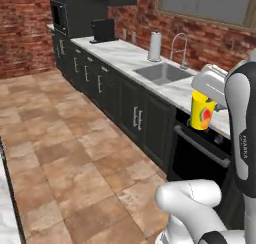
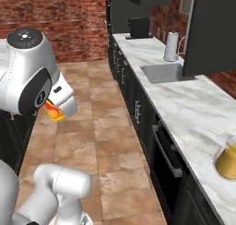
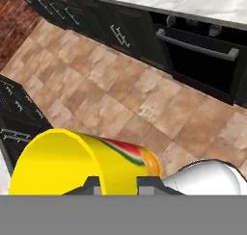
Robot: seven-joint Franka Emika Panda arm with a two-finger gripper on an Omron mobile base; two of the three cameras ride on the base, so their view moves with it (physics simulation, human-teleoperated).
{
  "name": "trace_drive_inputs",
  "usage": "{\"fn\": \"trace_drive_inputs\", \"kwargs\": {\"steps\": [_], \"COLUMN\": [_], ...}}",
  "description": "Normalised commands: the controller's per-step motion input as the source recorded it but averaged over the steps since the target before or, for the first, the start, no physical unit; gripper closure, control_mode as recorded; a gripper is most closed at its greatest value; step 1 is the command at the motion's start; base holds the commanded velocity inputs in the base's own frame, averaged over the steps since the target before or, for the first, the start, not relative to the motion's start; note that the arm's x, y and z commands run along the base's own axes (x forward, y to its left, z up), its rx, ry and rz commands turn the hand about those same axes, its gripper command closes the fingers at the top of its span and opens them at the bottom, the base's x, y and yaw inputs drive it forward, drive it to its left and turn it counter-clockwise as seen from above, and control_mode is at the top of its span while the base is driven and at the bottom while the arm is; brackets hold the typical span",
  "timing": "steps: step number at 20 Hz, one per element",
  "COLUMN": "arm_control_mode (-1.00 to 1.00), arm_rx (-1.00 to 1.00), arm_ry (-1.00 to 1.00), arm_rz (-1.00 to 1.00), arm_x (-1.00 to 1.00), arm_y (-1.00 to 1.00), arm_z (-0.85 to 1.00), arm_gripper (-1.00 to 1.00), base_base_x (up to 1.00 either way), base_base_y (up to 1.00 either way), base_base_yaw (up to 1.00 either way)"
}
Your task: There is a tray on the dining counter. Grab the cup, mug, and pitcher and place them on the tray. The pitcher may be placed next to the tray if it cannot fit the tray.
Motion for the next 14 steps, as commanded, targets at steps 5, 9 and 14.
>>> {"fn": "trace_drive_inputs", "kwargs": {"steps": [5,9,14], "arm_control_mode": [1.0,1.0,1.0], "arm_rx": [0.0,0.0,0.0], "arm_ry": [0.0,0.0,0.0], "arm_rz": [0.0,0.0,0.0], "arm_x": [0.0,0.0,0.0], "arm_y": [0.0,0.0,0.0], "arm_z": [0.0,0.0,0.0], "arm_gripper": [1.0,1.0,1.0], "base_base_x": [0.73,1.0,1.0], "base_base_y": [0.03,-0.03,-0.06], "base_base_yaw": [0.66,0.18,0.13]}}
